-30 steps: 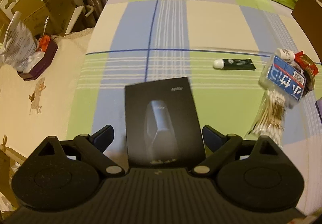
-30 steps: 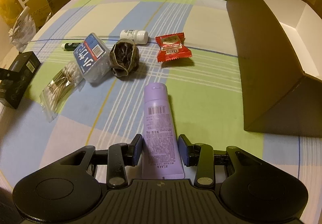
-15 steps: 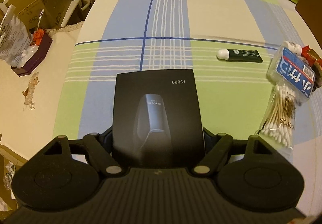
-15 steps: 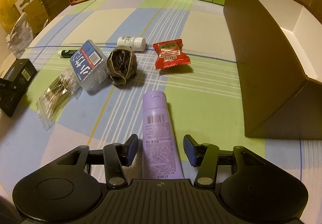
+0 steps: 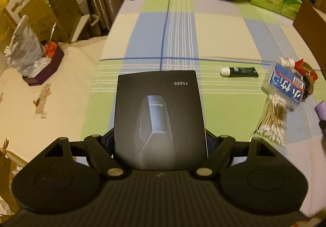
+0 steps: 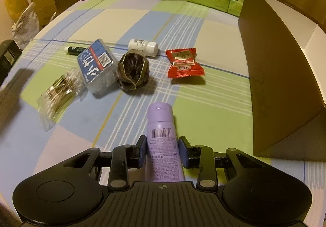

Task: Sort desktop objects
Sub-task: 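Lift the black box with the left tool while the right tool lifts the purple tube, then carry the black box and purple tube with both tools over the open box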

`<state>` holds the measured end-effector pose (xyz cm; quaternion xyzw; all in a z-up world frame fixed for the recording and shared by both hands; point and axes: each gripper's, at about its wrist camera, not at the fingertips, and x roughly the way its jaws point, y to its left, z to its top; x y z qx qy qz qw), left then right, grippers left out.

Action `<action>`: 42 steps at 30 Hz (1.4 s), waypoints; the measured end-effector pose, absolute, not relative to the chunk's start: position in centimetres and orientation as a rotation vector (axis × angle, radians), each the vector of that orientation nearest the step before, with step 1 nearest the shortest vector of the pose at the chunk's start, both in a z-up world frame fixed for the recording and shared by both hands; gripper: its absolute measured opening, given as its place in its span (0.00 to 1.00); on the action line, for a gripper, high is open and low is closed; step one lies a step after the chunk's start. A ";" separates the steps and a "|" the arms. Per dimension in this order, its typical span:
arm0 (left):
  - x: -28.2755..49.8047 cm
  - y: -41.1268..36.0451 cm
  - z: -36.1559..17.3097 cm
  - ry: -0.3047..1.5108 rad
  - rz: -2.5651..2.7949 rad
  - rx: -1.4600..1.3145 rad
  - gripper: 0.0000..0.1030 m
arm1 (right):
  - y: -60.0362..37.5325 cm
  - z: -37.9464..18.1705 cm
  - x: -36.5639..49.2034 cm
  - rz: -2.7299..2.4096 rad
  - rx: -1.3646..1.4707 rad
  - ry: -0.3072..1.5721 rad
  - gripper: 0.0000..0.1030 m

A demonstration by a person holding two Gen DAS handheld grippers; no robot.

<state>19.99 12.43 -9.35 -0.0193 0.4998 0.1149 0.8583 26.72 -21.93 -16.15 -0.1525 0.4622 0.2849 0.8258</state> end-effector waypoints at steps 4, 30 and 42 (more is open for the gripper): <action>19.0 12.5 -8.0 1.026 0.257 -0.039 0.74 | -22.6 -15.9 26.5 0.614 -0.283 0.998 0.30; 21.0 -4.4 -2.9 0.908 -0.112 0.047 0.75 | -33.2 -6.3 24.0 0.639 0.034 0.869 0.30; 25.2 -17.2 -0.3 0.818 -0.350 0.095 0.75 | -41.2 -3.7 26.0 0.533 0.093 0.820 0.30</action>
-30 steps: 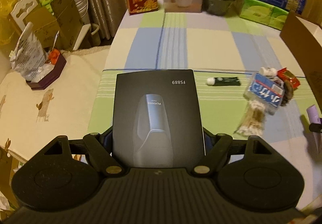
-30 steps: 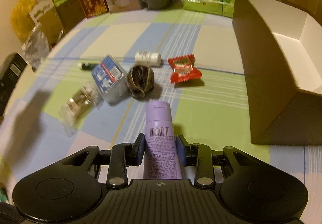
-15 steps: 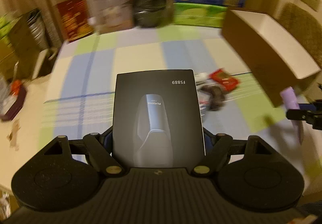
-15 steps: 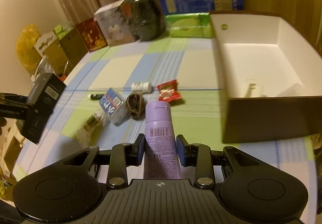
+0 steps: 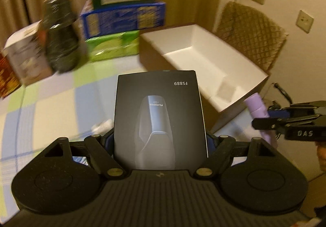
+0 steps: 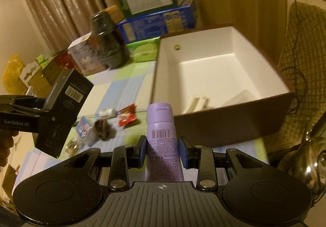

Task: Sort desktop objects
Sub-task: 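Carry the black box and purple tube with both tools over the open box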

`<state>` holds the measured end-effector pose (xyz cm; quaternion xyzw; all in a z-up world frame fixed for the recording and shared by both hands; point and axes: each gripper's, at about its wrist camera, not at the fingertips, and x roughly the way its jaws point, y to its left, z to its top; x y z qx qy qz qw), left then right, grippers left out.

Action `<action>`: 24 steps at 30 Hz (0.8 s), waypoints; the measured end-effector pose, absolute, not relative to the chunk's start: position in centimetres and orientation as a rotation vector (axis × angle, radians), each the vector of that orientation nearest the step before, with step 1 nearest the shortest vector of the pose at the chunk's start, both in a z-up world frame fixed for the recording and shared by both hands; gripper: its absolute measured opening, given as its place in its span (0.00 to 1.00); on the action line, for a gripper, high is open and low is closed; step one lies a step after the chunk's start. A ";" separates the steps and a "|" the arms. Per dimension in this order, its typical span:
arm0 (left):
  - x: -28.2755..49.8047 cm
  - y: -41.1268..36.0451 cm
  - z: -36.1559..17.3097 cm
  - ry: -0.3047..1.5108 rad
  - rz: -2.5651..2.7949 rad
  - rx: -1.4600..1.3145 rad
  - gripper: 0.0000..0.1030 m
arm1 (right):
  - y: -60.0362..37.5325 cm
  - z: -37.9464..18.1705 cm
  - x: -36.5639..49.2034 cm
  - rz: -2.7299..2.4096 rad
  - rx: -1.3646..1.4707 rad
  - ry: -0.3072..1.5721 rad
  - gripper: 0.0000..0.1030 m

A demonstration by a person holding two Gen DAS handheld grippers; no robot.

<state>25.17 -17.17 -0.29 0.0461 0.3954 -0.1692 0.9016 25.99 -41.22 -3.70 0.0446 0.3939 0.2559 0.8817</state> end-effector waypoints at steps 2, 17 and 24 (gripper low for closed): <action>25.9 -18.8 0.1 0.805 -0.373 0.101 0.75 | -42.4 -3.3 26.8 0.526 0.102 0.811 0.30; 32.9 -28.6 1.1 0.783 -0.408 0.154 0.75 | -47.2 -0.8 34.4 0.529 0.062 0.740 0.30; 37.3 -31.1 -0.1 0.805 -0.385 0.164 0.75 | -47.5 -1.3 39.5 0.524 0.065 0.748 0.30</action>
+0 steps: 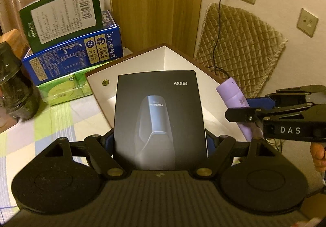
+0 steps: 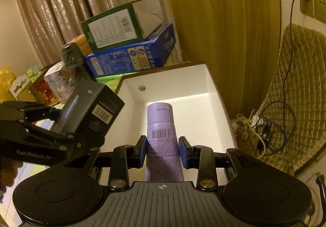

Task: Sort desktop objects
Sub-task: 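Carry the black box and purple tube with both tools over the open box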

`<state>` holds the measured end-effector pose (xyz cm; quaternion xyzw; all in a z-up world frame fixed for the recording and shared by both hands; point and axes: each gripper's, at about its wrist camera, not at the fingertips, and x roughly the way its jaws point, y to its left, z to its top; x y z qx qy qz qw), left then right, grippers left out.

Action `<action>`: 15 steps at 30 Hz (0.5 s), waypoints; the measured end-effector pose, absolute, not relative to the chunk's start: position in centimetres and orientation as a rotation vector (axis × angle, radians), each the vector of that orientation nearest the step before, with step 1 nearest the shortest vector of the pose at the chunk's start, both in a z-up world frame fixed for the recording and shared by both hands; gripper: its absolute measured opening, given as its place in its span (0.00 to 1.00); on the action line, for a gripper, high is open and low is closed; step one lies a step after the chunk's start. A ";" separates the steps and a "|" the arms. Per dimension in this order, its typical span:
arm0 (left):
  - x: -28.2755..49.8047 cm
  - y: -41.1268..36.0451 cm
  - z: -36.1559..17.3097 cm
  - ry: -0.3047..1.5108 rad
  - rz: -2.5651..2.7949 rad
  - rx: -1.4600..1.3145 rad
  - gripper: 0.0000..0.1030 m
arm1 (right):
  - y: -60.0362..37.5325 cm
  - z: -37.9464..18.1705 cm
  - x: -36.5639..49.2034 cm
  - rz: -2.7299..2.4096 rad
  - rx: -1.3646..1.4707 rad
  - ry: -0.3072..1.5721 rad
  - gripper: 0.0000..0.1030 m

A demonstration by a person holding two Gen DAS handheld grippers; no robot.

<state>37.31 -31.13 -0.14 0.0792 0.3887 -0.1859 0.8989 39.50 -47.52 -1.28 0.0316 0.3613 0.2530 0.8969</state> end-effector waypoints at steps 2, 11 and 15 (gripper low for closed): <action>38.8 -31.6 -0.7 0.821 -0.374 0.161 0.75 | -47.4 -1.6 41.2 0.521 0.064 0.758 0.30; 44.9 -33.1 -2.6 0.850 -0.319 0.161 0.75 | -46.0 -3.8 47.2 0.500 0.077 0.813 0.30; 47.2 -33.6 -3.8 0.870 -0.286 0.170 0.75 | -45.7 -5.2 49.2 0.467 0.090 0.846 0.30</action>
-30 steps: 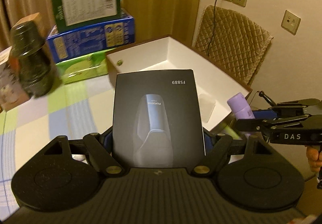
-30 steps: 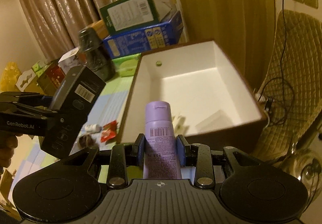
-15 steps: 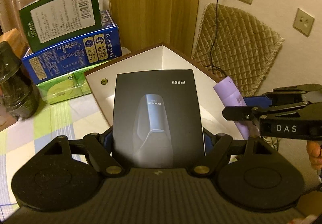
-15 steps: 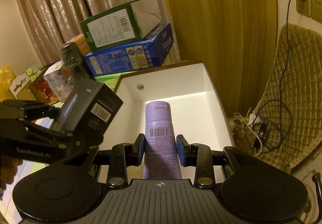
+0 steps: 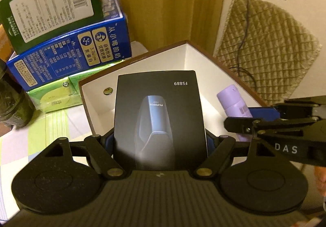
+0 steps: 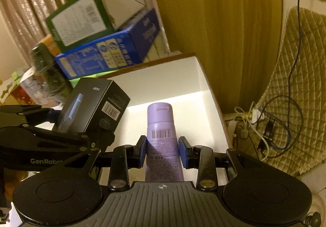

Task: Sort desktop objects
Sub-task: 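Carry the black box and purple tube with both tools over the open box, then open the left tool to drop the black box while the right tool releases the tube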

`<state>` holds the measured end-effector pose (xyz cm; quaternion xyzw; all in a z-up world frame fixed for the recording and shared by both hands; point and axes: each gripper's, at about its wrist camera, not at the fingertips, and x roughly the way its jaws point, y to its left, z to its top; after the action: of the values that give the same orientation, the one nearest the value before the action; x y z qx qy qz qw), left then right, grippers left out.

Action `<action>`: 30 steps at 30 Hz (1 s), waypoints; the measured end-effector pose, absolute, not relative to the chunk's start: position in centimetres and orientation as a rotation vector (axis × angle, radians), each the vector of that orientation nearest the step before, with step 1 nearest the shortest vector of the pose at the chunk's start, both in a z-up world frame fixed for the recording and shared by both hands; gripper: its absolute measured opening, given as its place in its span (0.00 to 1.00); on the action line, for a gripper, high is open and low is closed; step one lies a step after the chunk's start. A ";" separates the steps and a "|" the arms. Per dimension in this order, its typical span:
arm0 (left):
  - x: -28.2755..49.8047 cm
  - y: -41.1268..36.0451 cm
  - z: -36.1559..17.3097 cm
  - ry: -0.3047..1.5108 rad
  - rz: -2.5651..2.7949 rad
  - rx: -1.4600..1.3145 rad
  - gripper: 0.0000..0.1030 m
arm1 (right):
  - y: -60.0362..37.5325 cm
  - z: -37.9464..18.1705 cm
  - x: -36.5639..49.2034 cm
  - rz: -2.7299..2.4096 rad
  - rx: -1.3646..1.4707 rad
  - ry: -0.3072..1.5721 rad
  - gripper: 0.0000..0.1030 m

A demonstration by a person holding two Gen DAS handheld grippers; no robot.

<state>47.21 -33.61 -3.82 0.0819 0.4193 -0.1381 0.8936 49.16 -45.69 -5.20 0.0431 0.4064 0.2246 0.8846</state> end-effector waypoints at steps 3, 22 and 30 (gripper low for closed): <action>48.6 -33.7 -5.0 0.890 -0.266 0.164 0.75 | -45.6 -5.9 50.2 0.456 0.101 0.848 0.30; 52.1 -34.2 -9.6 0.965 -0.229 0.236 0.75 | -44.9 -8.0 53.1 0.432 0.102 0.892 0.30; 52.2 -34.0 -9.1 0.932 -0.237 0.262 0.75 | -44.7 -8.4 53.5 0.435 0.096 0.907 0.30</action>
<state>52.21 -34.00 -9.15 0.1257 0.4470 -0.1136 0.8784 53.54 -44.67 -8.40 0.0458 0.4344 0.2085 0.8751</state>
